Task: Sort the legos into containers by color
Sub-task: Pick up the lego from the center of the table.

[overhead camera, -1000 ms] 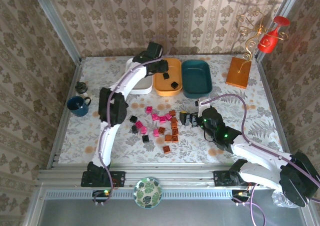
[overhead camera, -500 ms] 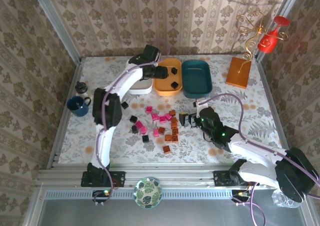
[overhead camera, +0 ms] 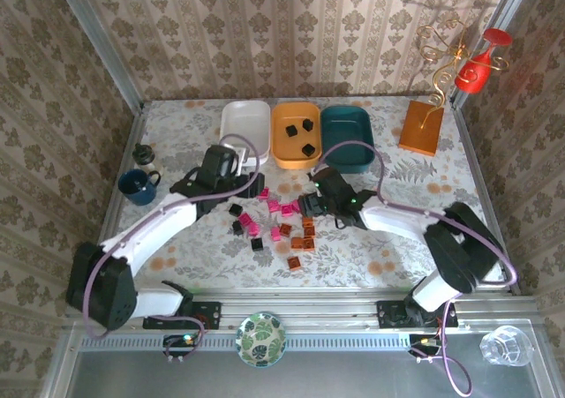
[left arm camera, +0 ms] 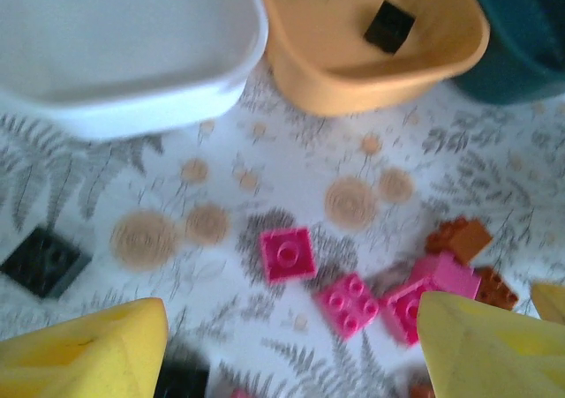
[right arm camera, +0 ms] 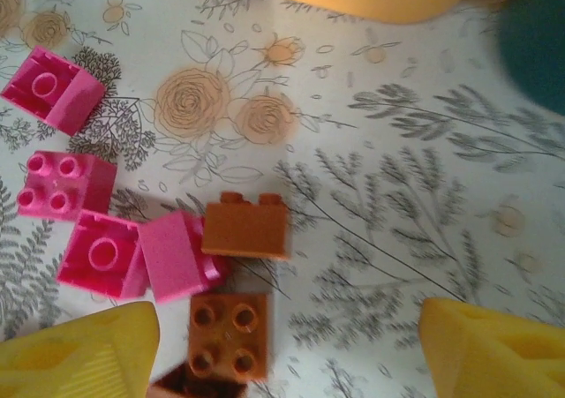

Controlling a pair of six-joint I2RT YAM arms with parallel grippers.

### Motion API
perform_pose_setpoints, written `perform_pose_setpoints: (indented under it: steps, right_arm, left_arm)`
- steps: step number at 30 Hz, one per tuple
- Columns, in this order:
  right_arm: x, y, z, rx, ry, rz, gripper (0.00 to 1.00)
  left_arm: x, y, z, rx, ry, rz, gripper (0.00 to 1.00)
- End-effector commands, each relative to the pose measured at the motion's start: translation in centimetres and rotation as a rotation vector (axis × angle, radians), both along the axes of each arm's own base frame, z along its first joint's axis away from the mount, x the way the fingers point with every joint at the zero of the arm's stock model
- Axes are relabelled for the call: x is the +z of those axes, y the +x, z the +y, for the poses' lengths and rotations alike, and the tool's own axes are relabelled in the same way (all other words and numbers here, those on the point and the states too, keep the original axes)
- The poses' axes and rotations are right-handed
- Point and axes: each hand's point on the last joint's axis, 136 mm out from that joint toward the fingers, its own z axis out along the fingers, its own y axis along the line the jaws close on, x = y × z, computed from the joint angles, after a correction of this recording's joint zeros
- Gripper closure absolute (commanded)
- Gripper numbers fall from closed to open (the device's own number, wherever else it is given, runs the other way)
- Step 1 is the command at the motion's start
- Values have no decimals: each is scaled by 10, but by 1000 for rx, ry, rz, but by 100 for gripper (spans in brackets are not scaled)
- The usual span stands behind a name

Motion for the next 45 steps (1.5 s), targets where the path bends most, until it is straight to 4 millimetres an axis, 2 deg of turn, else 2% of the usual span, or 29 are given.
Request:
perform_pose_setpoints:
  steps: [1,7,13,16,21,26,33,35,38,43,45]
  right_arm:
    - [-15,-2,11,32,-23,106,24]
    - [-25,22,16,11,-68,118,32]
    - [-38,38,8,-10,-98,162,37]
    - [-47,35,2,-5,-134,199,39]
    - [-45,30,-14,-20,-147,211,40]
    - [-49,24,-8,-23,-109,245,45]
    - [-48,23,-12,-44,-120,208,53]
    - [-41,25,-10,-30,-112,184,58]
    - [-15,31,-16,-34,-117,111,61]
    - [47,46,-35,-88,-39,-45,63]
    - [66,54,-33,-93,31,-90,63]
  left_arm:
    - [22,-3,13,48,-40,-87,24]
    - [16,-23,29,52,-27,-94,24]
    - [11,-30,34,62,-37,-102,23]
    - [11,-30,36,67,-30,-111,23]
    - [10,-28,39,66,-7,-115,23]
    - [6,-24,38,68,1,-107,23]
    - [-1,-23,36,61,-2,-93,23]
    - [-2,-22,35,60,-1,-90,23]
    - [-2,-23,34,55,-8,-81,23]
    - [2,-25,29,48,-44,-86,23]
    - [3,-25,28,47,-53,-88,23]
